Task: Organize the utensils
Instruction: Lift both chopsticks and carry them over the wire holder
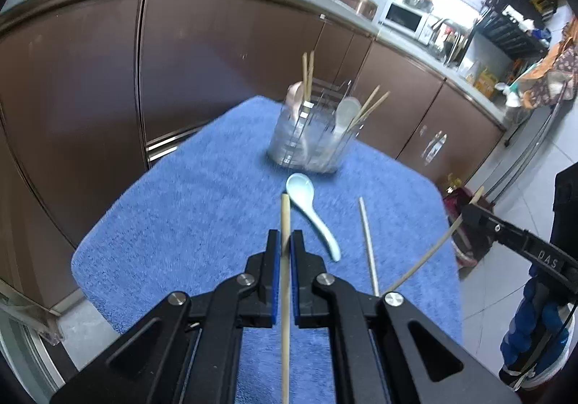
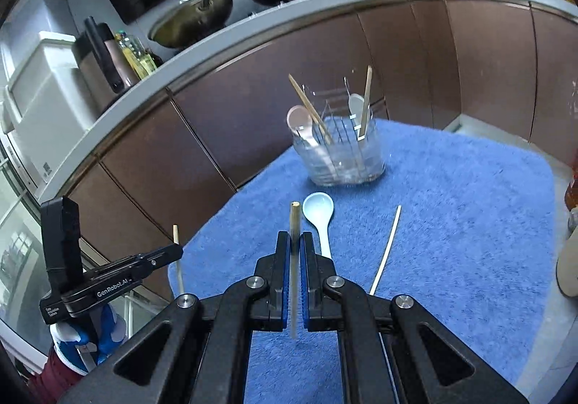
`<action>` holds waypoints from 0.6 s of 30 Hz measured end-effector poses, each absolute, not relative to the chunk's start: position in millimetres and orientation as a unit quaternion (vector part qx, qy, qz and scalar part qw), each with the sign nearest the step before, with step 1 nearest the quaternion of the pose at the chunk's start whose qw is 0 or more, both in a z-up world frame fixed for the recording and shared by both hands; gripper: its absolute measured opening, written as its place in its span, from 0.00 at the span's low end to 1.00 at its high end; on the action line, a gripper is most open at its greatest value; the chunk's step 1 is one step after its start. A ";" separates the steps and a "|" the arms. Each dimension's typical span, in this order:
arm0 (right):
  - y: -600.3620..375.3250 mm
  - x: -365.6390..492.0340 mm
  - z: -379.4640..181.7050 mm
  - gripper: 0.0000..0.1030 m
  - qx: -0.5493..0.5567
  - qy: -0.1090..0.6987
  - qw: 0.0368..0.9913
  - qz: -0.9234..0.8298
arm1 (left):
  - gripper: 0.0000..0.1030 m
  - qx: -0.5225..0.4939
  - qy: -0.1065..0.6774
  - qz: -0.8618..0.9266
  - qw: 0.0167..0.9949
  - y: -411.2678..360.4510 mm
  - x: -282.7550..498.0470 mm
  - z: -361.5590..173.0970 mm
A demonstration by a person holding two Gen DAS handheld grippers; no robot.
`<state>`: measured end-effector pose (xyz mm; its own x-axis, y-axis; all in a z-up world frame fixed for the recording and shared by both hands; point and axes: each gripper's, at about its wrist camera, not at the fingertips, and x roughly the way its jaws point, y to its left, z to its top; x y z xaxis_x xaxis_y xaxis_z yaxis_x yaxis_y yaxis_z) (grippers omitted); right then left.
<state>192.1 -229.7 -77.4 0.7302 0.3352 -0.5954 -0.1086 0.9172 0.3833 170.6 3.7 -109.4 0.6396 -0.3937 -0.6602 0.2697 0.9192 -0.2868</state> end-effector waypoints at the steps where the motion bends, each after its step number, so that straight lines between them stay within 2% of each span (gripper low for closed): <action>1: -228.8 187.9 -72.3 0.05 0.160 0.342 0.918 0.120 | 0.04 -0.083 0.378 -0.185 0.903 5.2 167.4 -104.6; 12: -221.8 174.7 -38.6 0.05 0.142 0.310 0.933 0.119 | 0.04 -0.097 0.318 -0.195 0.923 8.3 148.0 -60.2; 18: -224.8 186.3 -24.1 0.05 0.136 0.287 0.942 0.113 | 0.04 -0.111 0.296 -0.193 0.929 4.7 166.1 -42.2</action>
<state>186.3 -224.8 -24.1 0.8102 0.2902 -0.5093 -0.1338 0.9374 0.3214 166.1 4.7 -42.2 0.7502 -0.4248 -0.5067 0.2941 0.9007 -0.3197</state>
